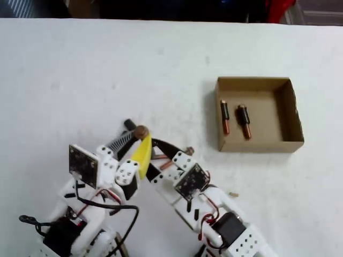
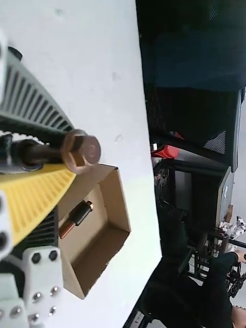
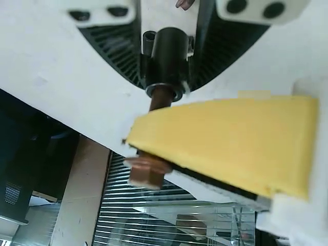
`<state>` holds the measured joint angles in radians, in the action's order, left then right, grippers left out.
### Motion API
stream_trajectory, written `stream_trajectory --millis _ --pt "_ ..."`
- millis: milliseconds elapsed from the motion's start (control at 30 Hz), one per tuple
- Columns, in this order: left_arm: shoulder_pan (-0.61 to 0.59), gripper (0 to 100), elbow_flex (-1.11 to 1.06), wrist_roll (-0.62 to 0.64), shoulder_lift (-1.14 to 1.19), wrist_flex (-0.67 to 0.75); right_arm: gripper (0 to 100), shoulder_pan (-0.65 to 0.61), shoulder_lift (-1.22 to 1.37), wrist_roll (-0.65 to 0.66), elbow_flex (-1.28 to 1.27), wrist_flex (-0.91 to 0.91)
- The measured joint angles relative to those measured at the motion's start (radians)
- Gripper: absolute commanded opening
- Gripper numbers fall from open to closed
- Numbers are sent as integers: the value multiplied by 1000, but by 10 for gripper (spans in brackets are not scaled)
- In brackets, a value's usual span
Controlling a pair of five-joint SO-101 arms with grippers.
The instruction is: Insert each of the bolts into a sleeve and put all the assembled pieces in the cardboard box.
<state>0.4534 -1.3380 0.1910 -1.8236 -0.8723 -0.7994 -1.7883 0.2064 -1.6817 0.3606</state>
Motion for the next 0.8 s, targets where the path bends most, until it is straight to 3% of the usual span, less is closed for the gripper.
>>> stream_trajectory --millis 267,533,800 --pt "32 37 -15 -63 -2 -51 17 3 0 0 0 0" --pt "32 336 -17 -68 -2 -51 17 12 0 0 0 0" --pt "29 357 -15 -64 -2 -51 17 14 0 0 -2 3"
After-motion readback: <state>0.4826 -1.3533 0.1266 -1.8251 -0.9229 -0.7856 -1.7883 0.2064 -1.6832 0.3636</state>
